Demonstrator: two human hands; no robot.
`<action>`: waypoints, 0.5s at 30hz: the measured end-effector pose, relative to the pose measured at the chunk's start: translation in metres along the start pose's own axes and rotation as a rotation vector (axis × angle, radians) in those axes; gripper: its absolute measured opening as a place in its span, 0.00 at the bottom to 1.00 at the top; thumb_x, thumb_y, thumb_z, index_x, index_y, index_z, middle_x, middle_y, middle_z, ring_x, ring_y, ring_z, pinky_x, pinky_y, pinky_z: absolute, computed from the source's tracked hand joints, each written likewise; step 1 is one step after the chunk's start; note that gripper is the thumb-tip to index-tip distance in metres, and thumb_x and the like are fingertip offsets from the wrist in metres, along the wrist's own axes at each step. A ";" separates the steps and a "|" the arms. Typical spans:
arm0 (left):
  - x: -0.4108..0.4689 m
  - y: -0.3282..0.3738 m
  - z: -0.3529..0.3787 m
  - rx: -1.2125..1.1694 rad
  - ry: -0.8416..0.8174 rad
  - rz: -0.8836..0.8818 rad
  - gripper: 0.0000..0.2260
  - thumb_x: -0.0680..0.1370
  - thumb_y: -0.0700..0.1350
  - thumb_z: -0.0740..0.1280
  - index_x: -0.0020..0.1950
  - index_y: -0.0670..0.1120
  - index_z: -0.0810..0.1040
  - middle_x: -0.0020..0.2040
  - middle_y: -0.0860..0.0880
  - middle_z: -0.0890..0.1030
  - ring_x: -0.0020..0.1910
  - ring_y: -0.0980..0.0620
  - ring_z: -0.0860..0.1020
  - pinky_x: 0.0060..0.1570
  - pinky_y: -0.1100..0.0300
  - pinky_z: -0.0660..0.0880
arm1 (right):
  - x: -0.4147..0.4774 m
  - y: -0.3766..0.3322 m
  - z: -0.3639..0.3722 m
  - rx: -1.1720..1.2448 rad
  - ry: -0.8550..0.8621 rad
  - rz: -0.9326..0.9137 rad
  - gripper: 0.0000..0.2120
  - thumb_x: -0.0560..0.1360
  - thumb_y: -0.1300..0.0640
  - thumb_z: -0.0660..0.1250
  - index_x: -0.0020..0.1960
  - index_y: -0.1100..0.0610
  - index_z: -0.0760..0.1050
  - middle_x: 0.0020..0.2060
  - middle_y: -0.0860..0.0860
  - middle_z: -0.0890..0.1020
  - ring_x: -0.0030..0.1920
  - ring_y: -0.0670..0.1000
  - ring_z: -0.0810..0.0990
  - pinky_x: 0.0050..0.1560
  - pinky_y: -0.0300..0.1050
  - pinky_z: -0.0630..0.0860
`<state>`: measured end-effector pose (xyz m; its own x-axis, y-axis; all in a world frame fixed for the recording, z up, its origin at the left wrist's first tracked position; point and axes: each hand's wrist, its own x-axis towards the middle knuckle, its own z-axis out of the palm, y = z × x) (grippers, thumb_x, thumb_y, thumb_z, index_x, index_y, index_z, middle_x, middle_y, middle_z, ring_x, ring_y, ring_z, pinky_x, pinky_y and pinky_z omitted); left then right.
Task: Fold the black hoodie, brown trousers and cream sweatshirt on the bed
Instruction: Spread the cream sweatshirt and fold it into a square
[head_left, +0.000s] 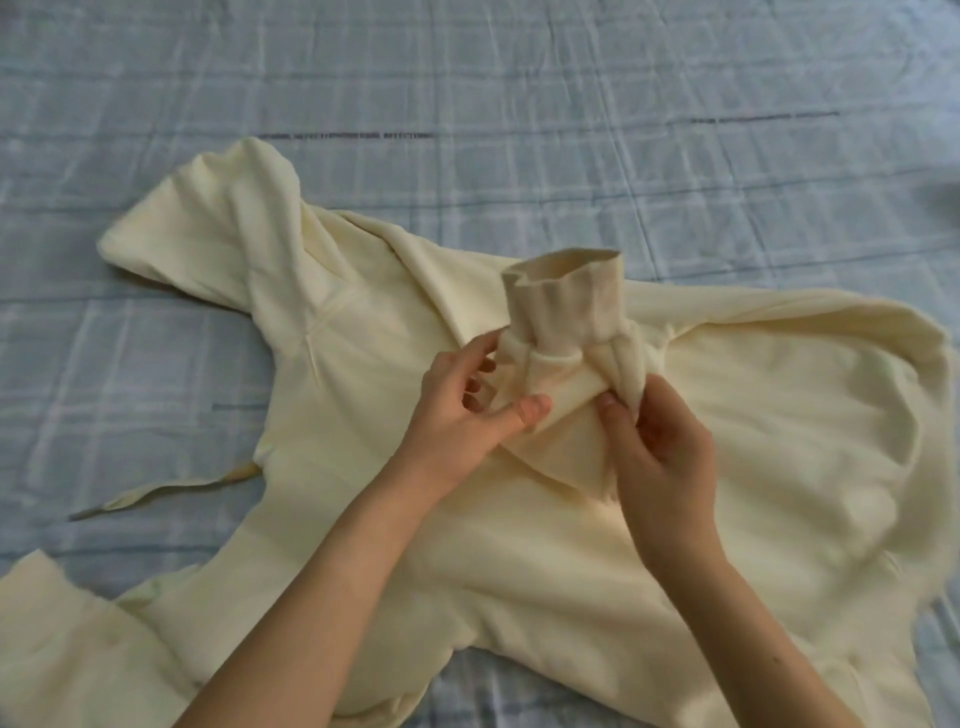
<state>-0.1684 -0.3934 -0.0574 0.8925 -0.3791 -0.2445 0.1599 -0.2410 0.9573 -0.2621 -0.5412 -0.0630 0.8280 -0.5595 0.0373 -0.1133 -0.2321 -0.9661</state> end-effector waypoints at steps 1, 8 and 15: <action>0.003 0.002 0.002 0.013 -0.023 0.000 0.27 0.63 0.54 0.76 0.61 0.62 0.73 0.64 0.50 0.72 0.61 0.54 0.74 0.61 0.64 0.71 | 0.006 -0.001 -0.005 0.029 -0.010 0.006 0.07 0.80 0.65 0.66 0.43 0.58 0.76 0.33 0.50 0.76 0.36 0.44 0.71 0.36 0.39 0.69; 0.029 0.023 0.024 0.026 -0.091 0.146 0.23 0.68 0.45 0.75 0.59 0.61 0.75 0.53 0.54 0.83 0.54 0.56 0.80 0.54 0.63 0.75 | 0.055 -0.018 -0.038 0.090 -0.072 0.057 0.07 0.80 0.66 0.65 0.50 0.57 0.80 0.39 0.51 0.83 0.42 0.44 0.79 0.44 0.40 0.75; 0.130 0.100 0.031 0.136 0.051 0.268 0.16 0.71 0.41 0.76 0.51 0.59 0.78 0.43 0.53 0.83 0.37 0.57 0.78 0.39 0.65 0.74 | 0.173 -0.057 -0.062 0.042 -0.159 0.003 0.05 0.80 0.63 0.67 0.53 0.58 0.81 0.44 0.58 0.84 0.42 0.45 0.80 0.43 0.42 0.77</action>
<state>-0.0496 -0.4940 0.0019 0.9159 -0.4005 0.0253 -0.1388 -0.2571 0.9564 -0.1464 -0.6740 0.0147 0.9045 -0.4265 -0.0028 -0.0952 -0.1955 -0.9761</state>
